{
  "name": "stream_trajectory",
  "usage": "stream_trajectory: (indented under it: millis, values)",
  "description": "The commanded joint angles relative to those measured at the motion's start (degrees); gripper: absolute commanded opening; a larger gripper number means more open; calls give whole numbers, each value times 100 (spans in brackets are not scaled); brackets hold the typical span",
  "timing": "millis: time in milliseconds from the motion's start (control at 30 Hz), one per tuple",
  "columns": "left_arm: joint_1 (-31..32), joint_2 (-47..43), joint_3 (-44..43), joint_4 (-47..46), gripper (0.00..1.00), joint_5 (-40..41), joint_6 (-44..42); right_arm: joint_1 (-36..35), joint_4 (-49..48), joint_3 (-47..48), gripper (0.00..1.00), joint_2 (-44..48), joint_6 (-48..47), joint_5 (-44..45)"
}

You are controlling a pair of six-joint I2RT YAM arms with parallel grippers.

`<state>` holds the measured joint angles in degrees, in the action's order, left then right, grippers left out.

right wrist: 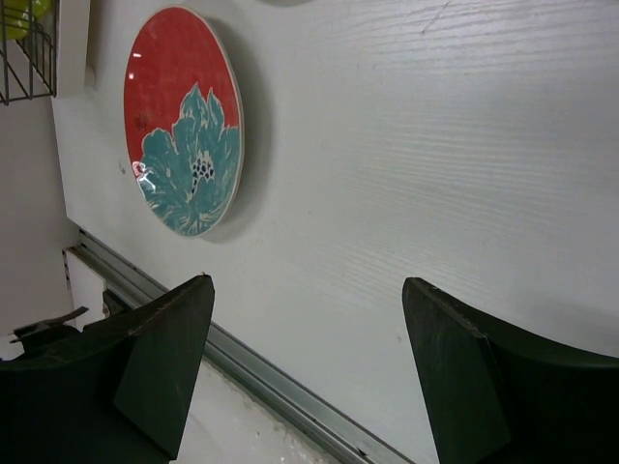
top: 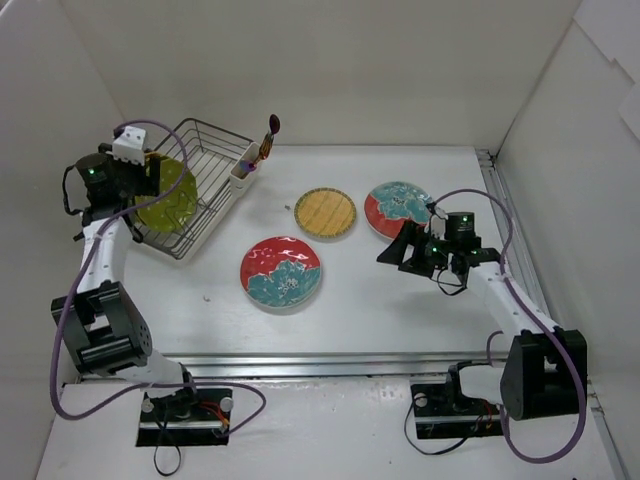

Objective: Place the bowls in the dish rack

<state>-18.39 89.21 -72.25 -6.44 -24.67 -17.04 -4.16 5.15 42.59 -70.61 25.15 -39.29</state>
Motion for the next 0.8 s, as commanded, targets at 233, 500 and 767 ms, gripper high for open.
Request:
stream_trajectory:
  millis: [233, 500, 767]
  values:
    - [652, -1757, -888, 582, 77, 243, 1993, -883, -2874, -145, 73, -1514, 1086, -474]
    - [1277, -3198, 430, 1063, 74, -37, 3540, -1692, -3661, 486, 71, -3070, 1607, -308]
    - [1329, -4200, 1343, 2164, 75, 6, 3629, -2220, -4267, 909, 70, -4135, 1985, -237]
